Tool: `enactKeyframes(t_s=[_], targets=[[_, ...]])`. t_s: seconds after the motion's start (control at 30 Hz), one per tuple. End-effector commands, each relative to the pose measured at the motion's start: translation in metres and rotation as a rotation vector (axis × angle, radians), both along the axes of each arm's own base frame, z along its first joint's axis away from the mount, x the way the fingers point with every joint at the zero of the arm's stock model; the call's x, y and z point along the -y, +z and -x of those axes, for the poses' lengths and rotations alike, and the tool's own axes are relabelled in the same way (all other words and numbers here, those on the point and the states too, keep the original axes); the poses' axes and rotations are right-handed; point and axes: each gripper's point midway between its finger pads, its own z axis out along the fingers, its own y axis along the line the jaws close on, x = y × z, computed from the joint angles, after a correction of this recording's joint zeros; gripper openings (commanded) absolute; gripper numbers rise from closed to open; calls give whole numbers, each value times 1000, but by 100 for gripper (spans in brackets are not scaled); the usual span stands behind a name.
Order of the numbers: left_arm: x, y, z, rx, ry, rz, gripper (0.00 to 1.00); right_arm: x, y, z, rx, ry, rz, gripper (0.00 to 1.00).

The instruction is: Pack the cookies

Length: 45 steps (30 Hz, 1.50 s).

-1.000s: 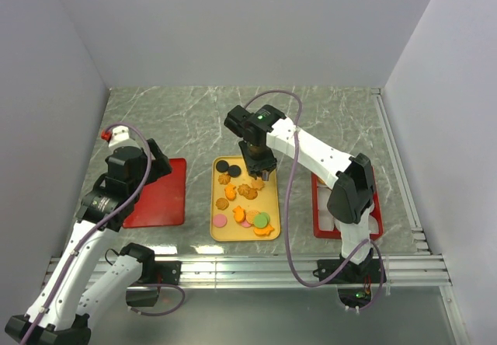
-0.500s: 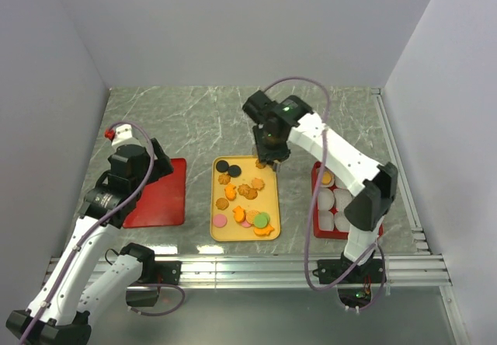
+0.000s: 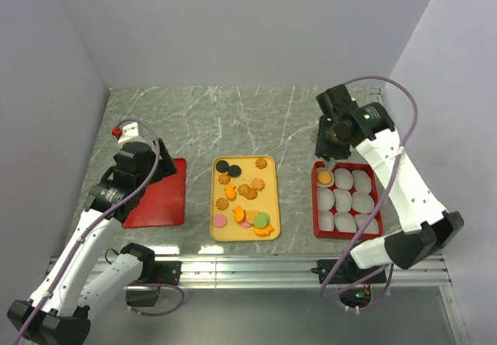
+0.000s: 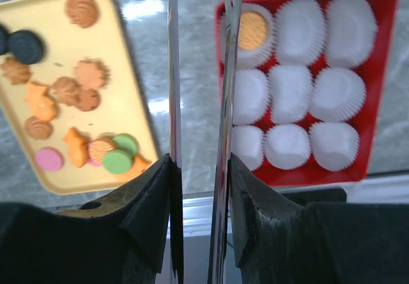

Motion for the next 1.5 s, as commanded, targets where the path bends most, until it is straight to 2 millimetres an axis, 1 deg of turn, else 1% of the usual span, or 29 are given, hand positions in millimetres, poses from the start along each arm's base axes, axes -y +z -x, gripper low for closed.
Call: enactKeyframes(t_s=[0.0, 0.03, 0.1, 0.27, 0.4, 0.5, 0.6, 0.8, 0.93, 0.97, 1.07, 1.33, 1.4, 1.47], targets=[[9, 2, -3, 13, -36, 3, 86, 37, -7, 30, -58, -62, 72, 33], [10, 2, -2, 10, -43, 2, 86, 43, -6, 34, -49, -75, 69, 33], [15, 0, -2, 3, -56, -1, 85, 54, -13, 40, -67, -107, 77, 34], [20, -4, -2, -12, -74, -6, 85, 69, -20, 52, -58, -174, 66, 34], [22, -5, -2, -16, -80, -8, 85, 82, -30, 58, -71, -248, 52, 35], [22, -4, -1, -14, -81, -9, 85, 91, -33, 61, -62, -291, 56, 34], [21, -4, -1, -9, -77, -8, 86, 98, -32, 67, -32, -319, 46, 35], [17, 0, 1, 9, -57, -3, 86, 110, -34, 67, -29, -377, 40, 35], [15, 3, 2, 21, -48, 0, 87, 115, -44, 66, -48, -410, 2, 35], [14, 3, 3, 22, -43, -2, 86, 120, -44, 67, -54, -442, -9, 35], [12, 5, 4, 31, -32, 0, 87, 120, -50, 64, -85, -453, -25, 35], [10, 9, 5, 46, -22, 5, 86, 115, -74, 57, -173, -457, -64, 35], [10, 8, 5, 43, -22, 4, 86, 115, -81, 56, -193, -464, -62, 35], [10, 9, 5, 44, -20, 4, 86, 118, -83, 55, -199, -470, -49, 35]])
